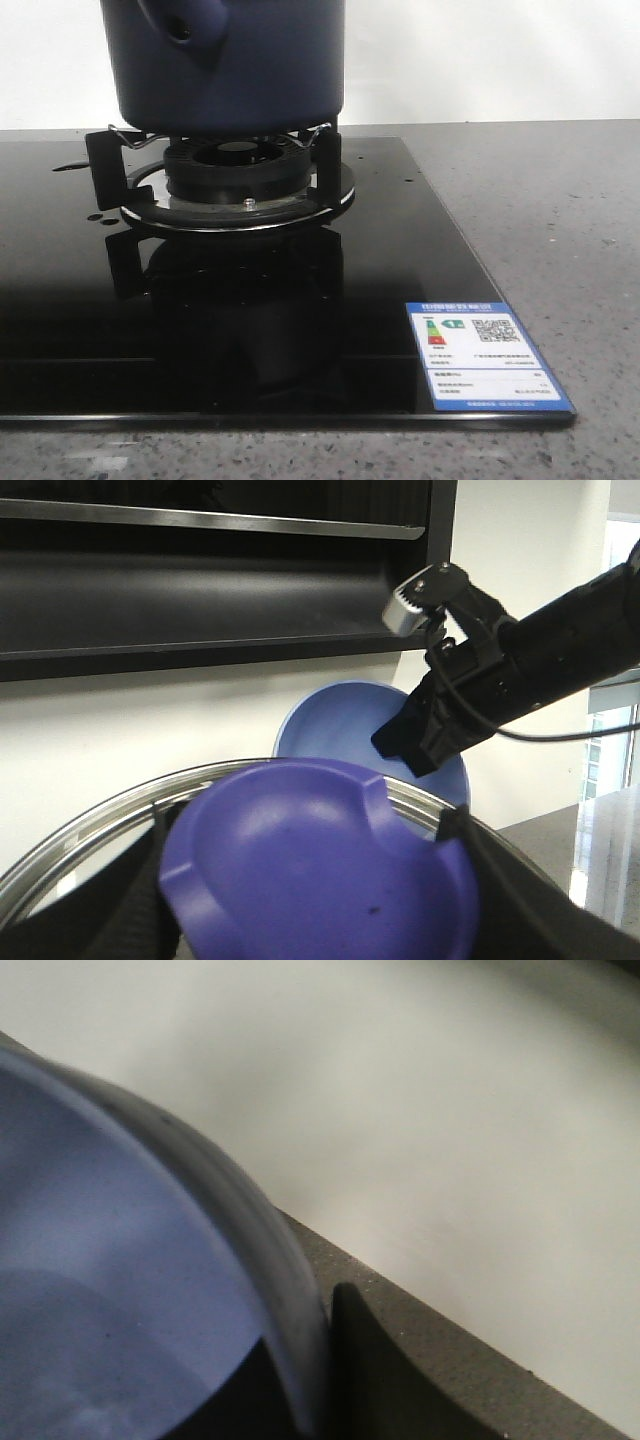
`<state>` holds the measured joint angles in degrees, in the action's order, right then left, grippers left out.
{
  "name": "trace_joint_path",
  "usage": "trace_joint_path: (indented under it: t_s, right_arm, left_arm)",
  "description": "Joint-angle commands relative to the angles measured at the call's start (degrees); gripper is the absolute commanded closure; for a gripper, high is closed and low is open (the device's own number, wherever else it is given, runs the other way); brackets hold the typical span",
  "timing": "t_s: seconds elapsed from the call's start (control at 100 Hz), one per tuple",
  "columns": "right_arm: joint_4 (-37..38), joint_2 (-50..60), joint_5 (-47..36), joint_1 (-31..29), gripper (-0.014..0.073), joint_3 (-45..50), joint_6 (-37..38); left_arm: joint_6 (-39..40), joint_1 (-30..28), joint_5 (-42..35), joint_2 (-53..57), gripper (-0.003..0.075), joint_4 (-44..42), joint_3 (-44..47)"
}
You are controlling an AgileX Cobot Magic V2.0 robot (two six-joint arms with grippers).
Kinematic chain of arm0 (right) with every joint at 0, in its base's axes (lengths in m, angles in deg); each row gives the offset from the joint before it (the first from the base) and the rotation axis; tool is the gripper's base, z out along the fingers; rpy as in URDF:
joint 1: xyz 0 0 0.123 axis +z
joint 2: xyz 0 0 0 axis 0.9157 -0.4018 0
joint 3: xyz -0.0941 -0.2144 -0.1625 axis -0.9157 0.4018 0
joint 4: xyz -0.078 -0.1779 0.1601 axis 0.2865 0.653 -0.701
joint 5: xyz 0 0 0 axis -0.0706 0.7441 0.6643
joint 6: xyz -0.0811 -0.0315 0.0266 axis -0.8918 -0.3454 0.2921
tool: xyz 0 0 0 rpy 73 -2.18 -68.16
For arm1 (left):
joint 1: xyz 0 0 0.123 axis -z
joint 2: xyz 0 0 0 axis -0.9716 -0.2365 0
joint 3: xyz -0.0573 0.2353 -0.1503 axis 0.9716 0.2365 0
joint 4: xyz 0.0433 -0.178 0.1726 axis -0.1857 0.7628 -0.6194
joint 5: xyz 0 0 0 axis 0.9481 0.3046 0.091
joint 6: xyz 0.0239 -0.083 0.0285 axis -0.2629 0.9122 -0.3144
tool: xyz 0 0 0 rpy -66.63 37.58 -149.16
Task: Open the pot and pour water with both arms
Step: 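Tilt the held bowl over the open pot to pour water in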
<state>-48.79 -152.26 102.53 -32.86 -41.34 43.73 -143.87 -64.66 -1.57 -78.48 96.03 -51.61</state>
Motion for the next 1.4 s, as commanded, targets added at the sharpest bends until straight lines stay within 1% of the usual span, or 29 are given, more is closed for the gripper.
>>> trace_joint_path:
  t_s: [0.0,0.14,0.32,0.38,0.54,0.69,0.85,0.98,1.2,1.28,1.39]
  right_arm:
    - [6.16,2.39,-5.41,1.01,0.0651,-2.02,0.32]
    - [12.46,1.35,-4.96,2.03,0.0651,-2.02,4.89]
    - [18.72,1.03,-5.8,3.34,0.0649,-2.02,5.22]
    - [21.38,1.03,-6.17,4.24,0.0629,-2.02,5.25]
    - [30.77,1.03,-7.42,6.0,0.0631,-2.02,10.01]
    - [38.67,0.79,-9.4,7.78,0.0631,-2.02,10.41]
    - [49.22,0.56,-10.46,9.17,0.0631,-2.02,15.11]
    - [53.17,0.66,-12.27,9.9,0.0631,-2.02,15.11]
    - [62.59,1.11,-12.53,11.13,0.0633,-2.02,15.11]
    - [64.52,1.25,-12.67,11.25,0.0633,-2.02,15.11]
    - [64.64,1.25,-12.67,11.25,0.0633,-2.02,15.11]
  left_arm:
    - [0.45,0.4,-0.37,0.05,0.0479,2.68,-1.96]
    - [0.45,0.4,-0.37,0.05,0.0479,2.68,-1.96]
    - [0.45,0.4,-0.37,0.05,0.0479,2.68,-1.96]
    - [0.45,0.4,-0.37,0.05,0.0479,2.68,-1.96]
    - [0.45,0.4,-0.37,0.05,0.0479,2.68,-1.96]
    - [0.45,0.4,-0.37,0.05,0.0479,2.68,-1.96]
    - [0.45,0.4,-0.37,0.05,0.0479,2.68,-1.96]
    - [0.45,0.47,-0.37,0.05,0.0479,2.68,-1.96]
    - [0.45,1.15,-1.15,0.05,0.0479,2.68,-1.96]
    - [0.45,1.55,-1.49,0.05,0.0479,2.68,-1.96]
    - [0.45,1.78,-1.49,0.05,0.0479,2.58,-1.96]
